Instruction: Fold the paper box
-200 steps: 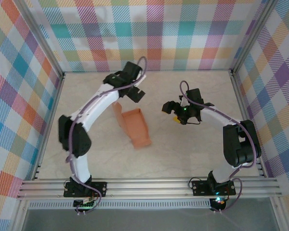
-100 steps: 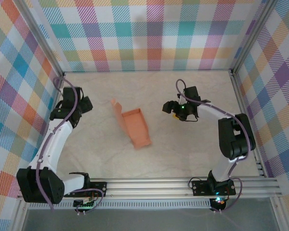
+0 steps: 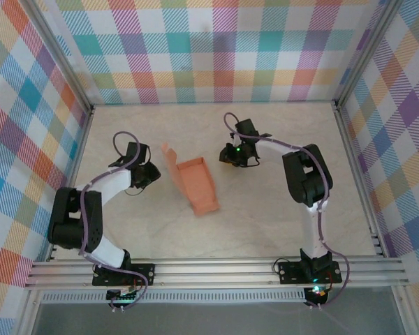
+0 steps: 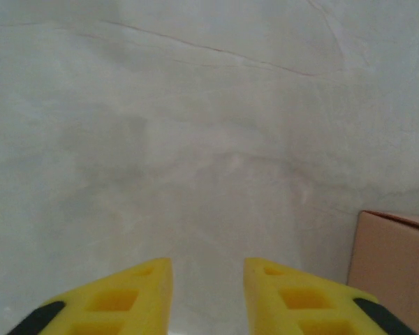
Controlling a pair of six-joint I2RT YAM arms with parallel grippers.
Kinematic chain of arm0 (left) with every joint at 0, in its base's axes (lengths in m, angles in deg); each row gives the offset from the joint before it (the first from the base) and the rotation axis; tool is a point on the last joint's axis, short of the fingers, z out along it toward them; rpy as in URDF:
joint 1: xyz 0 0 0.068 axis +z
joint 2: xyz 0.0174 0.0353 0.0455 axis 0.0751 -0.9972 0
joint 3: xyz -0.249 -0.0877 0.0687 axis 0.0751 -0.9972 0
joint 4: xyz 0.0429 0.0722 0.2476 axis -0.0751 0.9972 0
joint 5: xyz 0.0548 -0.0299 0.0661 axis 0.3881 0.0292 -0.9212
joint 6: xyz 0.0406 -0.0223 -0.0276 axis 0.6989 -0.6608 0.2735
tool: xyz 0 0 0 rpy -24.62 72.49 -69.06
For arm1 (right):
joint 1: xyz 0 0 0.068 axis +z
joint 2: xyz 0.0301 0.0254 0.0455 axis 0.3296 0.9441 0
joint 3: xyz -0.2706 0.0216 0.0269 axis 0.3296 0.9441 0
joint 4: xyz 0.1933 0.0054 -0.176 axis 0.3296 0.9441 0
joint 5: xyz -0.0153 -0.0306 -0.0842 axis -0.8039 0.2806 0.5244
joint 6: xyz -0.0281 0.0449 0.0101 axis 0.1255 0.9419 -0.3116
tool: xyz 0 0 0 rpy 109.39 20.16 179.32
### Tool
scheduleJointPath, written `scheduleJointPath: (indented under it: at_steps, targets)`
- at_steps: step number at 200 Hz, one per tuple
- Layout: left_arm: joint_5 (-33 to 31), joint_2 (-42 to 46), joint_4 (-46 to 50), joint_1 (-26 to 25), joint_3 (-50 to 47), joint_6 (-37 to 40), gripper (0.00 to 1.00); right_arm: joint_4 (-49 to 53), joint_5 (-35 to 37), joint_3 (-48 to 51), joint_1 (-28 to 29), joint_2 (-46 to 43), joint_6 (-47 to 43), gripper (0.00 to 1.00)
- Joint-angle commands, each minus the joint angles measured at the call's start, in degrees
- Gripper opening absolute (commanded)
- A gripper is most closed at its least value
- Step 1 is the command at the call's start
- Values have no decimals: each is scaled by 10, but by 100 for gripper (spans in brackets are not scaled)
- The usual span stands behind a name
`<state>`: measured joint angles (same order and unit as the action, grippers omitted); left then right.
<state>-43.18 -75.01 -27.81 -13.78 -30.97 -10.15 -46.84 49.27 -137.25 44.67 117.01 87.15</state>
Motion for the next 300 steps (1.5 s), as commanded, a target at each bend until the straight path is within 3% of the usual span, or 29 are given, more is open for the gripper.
scheduleJointPath:
  at_steps: [1, 93, 208, 252, 300]
  targets:
    - [19, -30, -27, -12, 25, -10, 23, 20, 5, -31, 15, 19, 7, 21]
    - [48, -144, -52, -66, 85, -6, 20, 31, -4, -81, 51, 55, 15, 19]
    - [89, -190, -66, -86, 131, -14, 20, 15, -29, -74, 63, 54, 28, 17]
    - [91, -194, -63, -87, 141, -8, 20, 16, -16, -65, 62, 44, 28, 18]
    - [102, -218, -29, -87, 181, 42, 20, 23, 50, -24, 51, -8, -10, 20]
